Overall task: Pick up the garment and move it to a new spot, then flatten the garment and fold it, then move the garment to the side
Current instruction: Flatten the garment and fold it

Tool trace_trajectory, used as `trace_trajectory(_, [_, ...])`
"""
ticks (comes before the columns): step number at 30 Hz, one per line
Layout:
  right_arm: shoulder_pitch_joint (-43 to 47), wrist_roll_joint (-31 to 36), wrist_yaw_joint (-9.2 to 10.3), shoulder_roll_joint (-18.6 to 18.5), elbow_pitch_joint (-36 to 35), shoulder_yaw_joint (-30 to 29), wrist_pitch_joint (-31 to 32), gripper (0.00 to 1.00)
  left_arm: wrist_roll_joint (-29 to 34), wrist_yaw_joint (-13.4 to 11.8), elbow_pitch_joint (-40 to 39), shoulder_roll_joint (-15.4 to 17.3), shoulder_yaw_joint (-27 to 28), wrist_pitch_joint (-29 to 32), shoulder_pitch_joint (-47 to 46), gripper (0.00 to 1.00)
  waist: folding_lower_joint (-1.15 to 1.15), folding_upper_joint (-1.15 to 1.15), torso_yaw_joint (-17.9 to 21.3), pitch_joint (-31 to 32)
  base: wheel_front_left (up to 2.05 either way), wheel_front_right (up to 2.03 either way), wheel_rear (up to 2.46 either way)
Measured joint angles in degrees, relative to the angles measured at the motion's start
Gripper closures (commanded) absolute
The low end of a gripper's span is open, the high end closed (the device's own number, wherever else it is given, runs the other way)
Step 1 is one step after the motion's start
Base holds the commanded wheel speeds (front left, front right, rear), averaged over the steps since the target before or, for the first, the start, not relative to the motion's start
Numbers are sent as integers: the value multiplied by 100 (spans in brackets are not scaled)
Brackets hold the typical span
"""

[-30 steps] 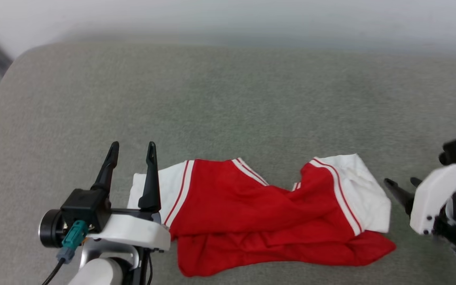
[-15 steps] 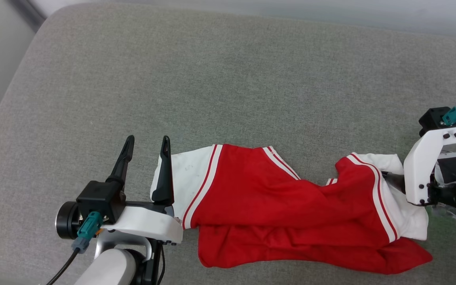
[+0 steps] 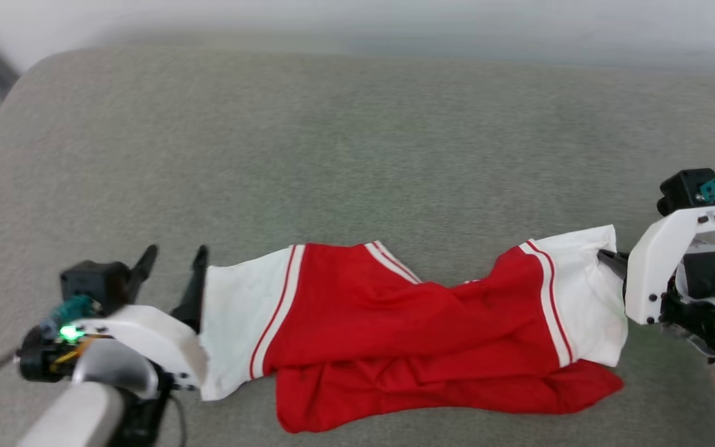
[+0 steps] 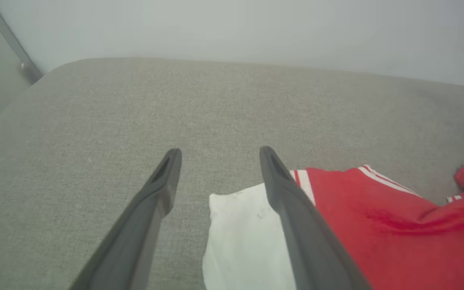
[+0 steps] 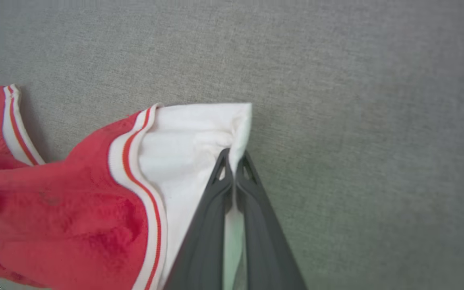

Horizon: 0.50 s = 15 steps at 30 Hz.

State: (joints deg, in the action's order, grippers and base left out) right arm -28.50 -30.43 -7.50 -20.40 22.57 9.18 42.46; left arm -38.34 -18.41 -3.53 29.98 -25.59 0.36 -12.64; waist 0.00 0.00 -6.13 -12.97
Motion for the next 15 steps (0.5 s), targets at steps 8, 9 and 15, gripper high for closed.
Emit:
trace_trajectory(8, [621,142,-1,123,-832,-398,-105,100,-1079,687,205,1026,164,1870,-44,0,0,0,668,117,0,0,0])
trace_trajectory(9, [678,145,0,160,-927,-426,-92,100,-1190,735,250,1110,145,2098,-47,0,0,0,741,102,0,0,0])
trace_trajectory(15, [860,225,-1,352,-1376,-491,-33,100,-1655,945,600,1240,66,2880,-208,0,0,0,1032,-165,0,0,0])
